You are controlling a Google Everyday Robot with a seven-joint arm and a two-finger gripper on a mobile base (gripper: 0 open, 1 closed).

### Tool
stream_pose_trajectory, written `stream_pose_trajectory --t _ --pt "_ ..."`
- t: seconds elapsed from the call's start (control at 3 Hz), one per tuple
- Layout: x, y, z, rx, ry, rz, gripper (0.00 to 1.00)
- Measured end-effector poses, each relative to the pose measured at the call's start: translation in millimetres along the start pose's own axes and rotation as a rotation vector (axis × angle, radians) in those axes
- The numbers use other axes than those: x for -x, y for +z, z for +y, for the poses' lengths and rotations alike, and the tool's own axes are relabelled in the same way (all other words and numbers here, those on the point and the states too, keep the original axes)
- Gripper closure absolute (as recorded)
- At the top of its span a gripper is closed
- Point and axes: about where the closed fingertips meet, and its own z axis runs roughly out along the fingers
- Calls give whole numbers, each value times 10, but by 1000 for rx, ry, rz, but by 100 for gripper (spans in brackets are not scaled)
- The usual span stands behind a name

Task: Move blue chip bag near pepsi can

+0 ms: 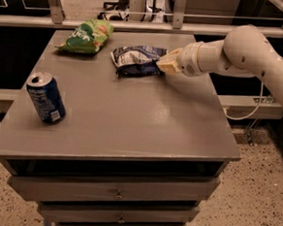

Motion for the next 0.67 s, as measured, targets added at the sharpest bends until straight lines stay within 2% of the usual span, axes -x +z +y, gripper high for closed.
stream_pose_trajectory --t 0.33,0.67 --pt "209 4 156 44 10 -11 100" --pt "420 -2 401 114 11 -19 100"
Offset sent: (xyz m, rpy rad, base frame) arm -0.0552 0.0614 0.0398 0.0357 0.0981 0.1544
